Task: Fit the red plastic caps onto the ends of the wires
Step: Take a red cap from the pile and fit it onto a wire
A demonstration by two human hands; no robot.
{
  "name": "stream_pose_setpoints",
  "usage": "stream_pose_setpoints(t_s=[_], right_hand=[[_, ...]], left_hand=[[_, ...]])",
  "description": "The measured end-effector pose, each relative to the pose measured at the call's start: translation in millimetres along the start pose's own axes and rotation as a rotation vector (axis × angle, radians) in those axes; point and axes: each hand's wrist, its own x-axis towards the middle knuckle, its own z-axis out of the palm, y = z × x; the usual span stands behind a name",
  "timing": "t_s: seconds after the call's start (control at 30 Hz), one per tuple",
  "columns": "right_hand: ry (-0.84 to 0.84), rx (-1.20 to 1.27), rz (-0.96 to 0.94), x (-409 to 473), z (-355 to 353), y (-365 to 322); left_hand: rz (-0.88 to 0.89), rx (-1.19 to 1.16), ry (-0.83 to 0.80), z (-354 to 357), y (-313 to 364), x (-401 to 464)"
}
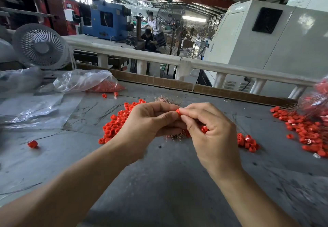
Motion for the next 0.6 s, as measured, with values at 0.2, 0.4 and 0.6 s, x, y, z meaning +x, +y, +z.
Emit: stream_pose_setpoints(t_s=[0.2, 0.4, 0.6], right_hand=[[-0.006, -0.02, 0.037, -0.5, 2.3, -1.8], [-0.002, 0.03, 0.094, -1.1, 1.6, -1.4], [-0.003, 0.043, 0.104, -1.2, 2.0, -2.2]], left_hand=[[0.039, 0.033, 0.026, 4.0, 0.6, -0.3], [0.14, 0.202, 0.088, 8.3, -2.5, -1.4], [0.187, 0.276, 0.116, 9.1, -3.7, -2.6]])
